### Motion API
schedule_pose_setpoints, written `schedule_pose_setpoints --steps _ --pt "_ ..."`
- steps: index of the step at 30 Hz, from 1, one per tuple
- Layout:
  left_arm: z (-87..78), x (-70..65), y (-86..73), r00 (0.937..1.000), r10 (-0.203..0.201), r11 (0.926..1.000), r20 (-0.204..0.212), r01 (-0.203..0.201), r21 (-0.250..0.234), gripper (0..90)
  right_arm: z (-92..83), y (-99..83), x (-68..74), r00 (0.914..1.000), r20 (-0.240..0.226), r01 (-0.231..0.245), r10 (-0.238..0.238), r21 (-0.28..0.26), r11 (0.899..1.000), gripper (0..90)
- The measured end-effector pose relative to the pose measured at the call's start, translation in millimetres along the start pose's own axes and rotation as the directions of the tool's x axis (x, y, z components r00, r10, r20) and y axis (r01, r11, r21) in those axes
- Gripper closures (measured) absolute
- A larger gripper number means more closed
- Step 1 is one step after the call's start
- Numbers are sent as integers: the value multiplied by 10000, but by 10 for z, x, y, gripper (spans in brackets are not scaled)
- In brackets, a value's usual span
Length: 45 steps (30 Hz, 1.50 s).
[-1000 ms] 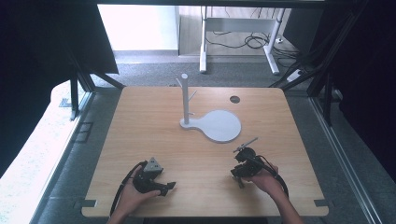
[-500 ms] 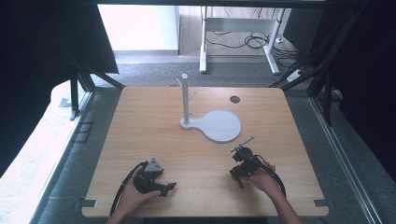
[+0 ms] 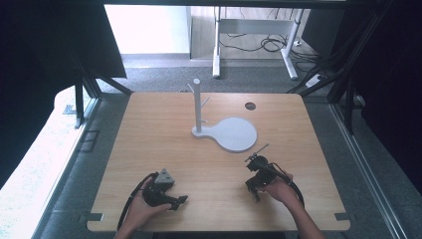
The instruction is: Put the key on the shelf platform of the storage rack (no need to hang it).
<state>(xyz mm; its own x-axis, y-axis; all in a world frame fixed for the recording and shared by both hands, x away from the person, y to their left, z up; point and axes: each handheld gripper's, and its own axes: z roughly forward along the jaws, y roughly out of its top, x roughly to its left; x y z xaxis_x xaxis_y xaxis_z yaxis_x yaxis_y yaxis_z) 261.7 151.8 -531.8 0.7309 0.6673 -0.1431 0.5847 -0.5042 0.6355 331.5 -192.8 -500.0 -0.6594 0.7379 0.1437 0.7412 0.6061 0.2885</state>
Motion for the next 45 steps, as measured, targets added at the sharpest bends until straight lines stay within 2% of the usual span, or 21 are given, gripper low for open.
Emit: schedule_pose_setpoints --steps 4,16,22,24,33,36,45 --pt "-5 1 0 10000 -5 10000 7 5 -26 223 -1 14 6 10000 -47 -12 13 165 9999 858" --pt "-5 5 0 10000 -3 10000 70 3 -14 220 -4 36 32 9980 -199 607 -597 525 9968 890" --pt "-7 11 -1 10000 -19 10000 76 19 32 220 -35 26 12 9979 -272 601 -587 533 9968 897" --pt "-7 12 -1 10000 -20 10000 77 20 34 219 -88 29 1 9979 -154 640 -634 376 9972 899" --pt "-6 9 0 10000 -14 10000 68 13 34 220 -319 69 -30 9969 -214 764 -761 137 9970 899" --pt "-3 4 0 10000 -8 10000 75 8 28 220 -444 69 -88 9977 -94 675 -677 -201 9975 899" --pt "-1 3 1 10000 16 10000 77 -16 27 219 -582 43 -128 9972 -24 752 -753 -417 9963 899"
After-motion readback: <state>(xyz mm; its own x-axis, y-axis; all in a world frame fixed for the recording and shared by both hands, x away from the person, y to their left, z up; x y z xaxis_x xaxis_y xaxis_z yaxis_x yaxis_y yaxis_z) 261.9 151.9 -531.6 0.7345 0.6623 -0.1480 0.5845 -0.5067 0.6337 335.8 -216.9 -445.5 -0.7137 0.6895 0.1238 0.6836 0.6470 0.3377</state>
